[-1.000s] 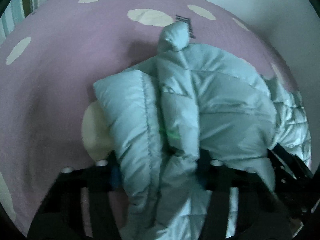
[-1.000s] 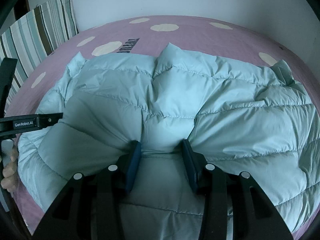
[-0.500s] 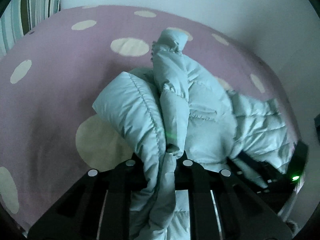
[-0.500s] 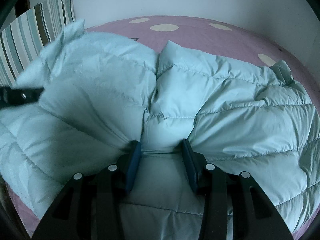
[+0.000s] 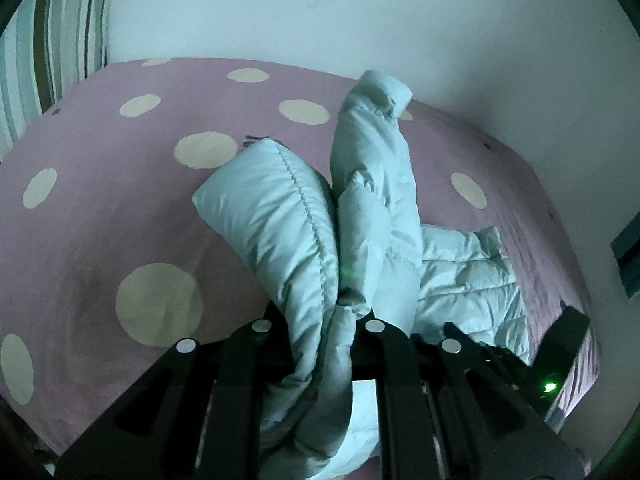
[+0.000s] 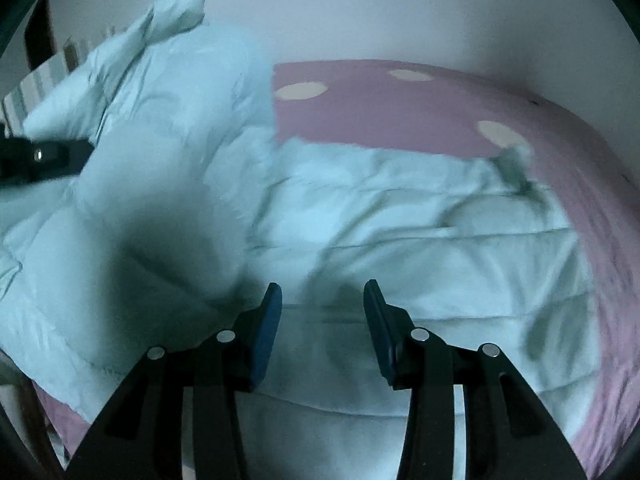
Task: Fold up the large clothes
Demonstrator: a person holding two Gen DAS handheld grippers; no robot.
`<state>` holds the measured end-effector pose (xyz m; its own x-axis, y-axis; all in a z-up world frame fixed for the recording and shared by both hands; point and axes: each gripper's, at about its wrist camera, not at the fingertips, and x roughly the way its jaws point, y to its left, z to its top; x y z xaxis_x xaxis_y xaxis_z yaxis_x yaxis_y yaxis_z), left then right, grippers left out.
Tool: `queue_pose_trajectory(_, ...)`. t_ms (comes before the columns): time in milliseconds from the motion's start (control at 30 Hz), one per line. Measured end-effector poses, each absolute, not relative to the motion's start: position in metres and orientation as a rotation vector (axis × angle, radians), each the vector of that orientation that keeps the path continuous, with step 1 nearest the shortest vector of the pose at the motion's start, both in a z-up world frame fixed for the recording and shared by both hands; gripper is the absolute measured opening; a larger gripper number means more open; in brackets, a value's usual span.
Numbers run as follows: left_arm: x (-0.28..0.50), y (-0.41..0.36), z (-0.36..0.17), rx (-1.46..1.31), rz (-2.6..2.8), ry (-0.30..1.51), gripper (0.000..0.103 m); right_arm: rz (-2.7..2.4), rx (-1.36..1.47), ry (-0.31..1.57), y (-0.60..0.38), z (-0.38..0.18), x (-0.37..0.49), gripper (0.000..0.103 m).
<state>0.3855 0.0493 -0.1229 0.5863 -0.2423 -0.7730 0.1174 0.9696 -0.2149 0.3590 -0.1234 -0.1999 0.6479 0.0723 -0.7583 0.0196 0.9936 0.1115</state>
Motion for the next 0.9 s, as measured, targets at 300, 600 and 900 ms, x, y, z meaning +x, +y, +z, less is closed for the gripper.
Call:
queue_pose_trajectory(300, 0.384, -0.039, -0.133, -0.011, -0.235, 0.91, 0.013, -0.092, 0.189, 0.857, -0.21, -0.194, 0.323, 0.043)
queue_pose_trajectory(600, 0.379, -0.128, -0.165, 0.152, -0.284, 0.932, 0.013, -0.177, 0.207, 0.868, -0.263, -0.199, 0.297, 0.043)
queue_pose_trajectory(900, 0.374, -0.182, -0.205, 0.267, -0.291, 0.946, 0.013, -0.167, 0.228, 0.908, -0.281, -0.218, 0.289, 0.047)
